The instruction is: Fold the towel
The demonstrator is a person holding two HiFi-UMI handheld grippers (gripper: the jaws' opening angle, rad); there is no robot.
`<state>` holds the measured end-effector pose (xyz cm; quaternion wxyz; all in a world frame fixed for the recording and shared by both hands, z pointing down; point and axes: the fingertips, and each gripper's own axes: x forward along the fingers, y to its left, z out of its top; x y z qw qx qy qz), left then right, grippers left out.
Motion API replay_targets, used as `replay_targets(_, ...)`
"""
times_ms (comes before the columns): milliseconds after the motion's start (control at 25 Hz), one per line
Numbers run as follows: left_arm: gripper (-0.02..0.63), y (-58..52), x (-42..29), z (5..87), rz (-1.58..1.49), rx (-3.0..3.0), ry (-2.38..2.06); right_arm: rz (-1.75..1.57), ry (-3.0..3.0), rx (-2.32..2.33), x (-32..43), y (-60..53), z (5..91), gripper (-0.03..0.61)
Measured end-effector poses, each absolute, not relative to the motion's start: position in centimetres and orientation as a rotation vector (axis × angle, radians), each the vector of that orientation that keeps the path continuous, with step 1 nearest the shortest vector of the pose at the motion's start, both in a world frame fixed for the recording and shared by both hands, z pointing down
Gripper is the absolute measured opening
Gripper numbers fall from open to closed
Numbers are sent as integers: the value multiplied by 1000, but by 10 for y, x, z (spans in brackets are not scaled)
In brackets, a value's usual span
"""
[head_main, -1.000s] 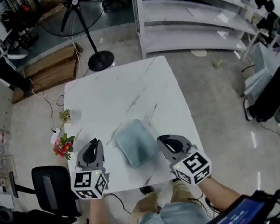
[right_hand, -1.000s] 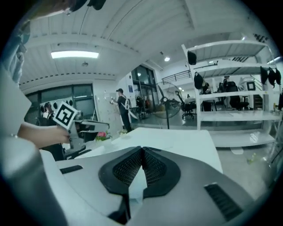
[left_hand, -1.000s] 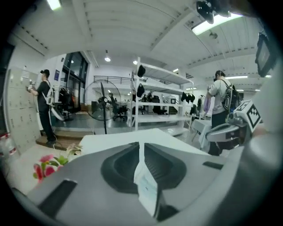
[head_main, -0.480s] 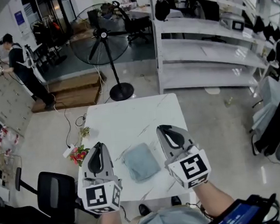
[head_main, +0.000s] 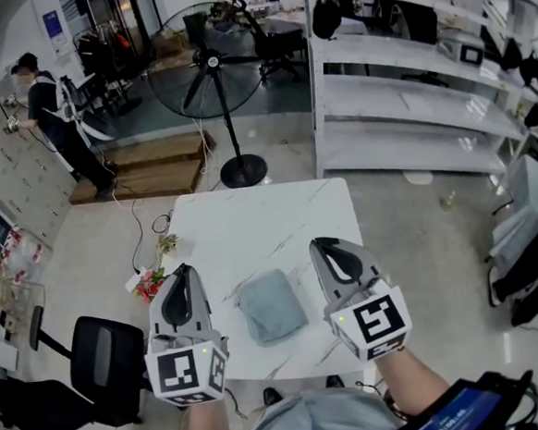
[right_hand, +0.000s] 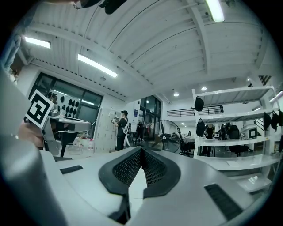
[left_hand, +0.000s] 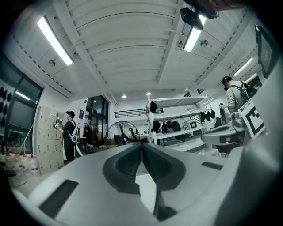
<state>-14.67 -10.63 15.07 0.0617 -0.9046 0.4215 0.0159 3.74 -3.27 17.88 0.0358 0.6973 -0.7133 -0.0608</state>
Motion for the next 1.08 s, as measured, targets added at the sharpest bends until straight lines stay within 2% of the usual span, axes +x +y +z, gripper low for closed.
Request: replay_targets(1080,18,-110,-122,142,-15,-2741,1241,-200,-2210,2111,45,-51,172,12)
